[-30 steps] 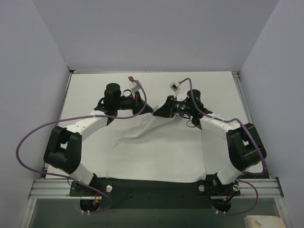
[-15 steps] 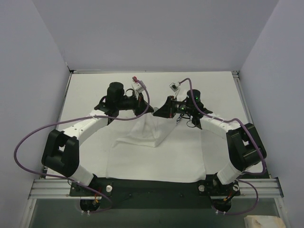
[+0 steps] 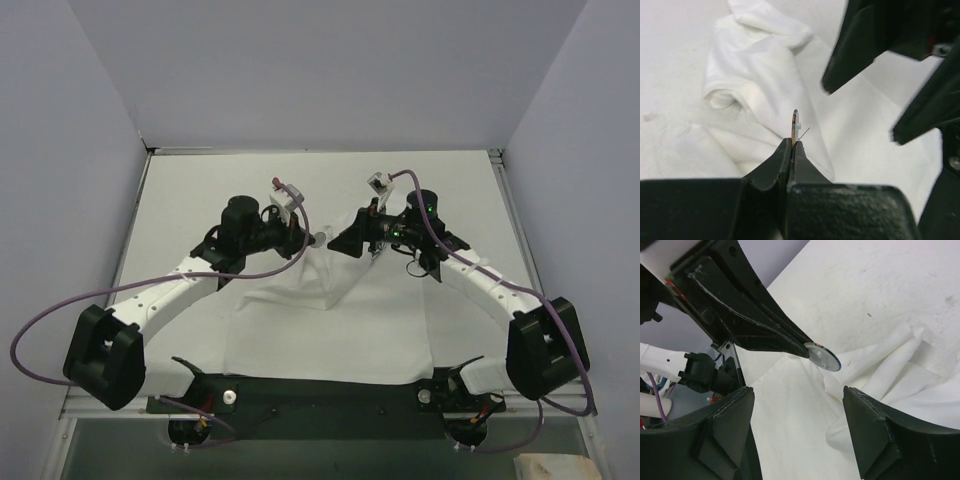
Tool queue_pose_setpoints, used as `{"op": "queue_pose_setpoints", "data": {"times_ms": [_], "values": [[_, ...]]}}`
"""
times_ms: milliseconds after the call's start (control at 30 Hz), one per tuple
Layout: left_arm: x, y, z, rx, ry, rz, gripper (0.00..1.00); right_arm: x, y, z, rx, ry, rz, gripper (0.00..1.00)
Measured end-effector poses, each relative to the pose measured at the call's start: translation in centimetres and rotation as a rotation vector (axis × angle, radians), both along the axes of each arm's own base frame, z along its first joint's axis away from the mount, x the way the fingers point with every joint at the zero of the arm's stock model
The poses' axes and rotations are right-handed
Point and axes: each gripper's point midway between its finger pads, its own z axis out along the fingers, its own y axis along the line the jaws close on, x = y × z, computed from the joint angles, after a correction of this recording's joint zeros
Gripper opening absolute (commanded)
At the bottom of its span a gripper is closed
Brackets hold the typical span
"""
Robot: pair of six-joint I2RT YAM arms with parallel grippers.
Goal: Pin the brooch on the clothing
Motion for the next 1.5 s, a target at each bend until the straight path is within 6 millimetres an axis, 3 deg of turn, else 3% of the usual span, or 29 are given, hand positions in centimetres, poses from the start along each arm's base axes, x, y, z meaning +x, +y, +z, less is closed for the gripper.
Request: {"op": "queue_pose_setpoints", "data": {"times_ms": [100, 167, 433, 700, 900, 1233, 1500], "values": [[-0.7, 1.2, -0.6, 0.040, -0.027, 0.099, 0.00, -0.7, -1.3, 1.1, 0.001, -0.052, -0.033, 0.74], [-1.6, 1.4, -1.2, 0.062, -0.041, 0.138, 0.00, -1.0, -1.8, 0.9, -0.006, -0.050, -0.056, 0.74], [-5.5, 0.8, -6.7, 0.203, -0.015, 0.219, 0.00, -0.7, -3.1, -3.0, -0.085, 0.073, -0.138, 0.73], [-5.4, 1.1, -10.9, 0.341, -0.002, 0.308, 0.00, -0.7, -3.5, -3.8, -0.098, 0.108, -0.165, 0.73], [-4.9, 1.2, -11.6, 0.360, -0.028, 0.361, 0.00, -0.6, -3.6, -3.9, -0.100, 0.112, -0.172, 0.73], [-5.5, 0.2, -12.2, 0.378, -0.056, 0.365, 0.00, -0.7, -3.9, -4.4, -0.104, 0.125, -0.178, 0.73], [-6.1, -1.7, -11.7, 0.400, -0.102, 0.385, 0.00, -0.7, -3.9, -4.5, -0.105, 0.127, -0.179, 0.73]]}}
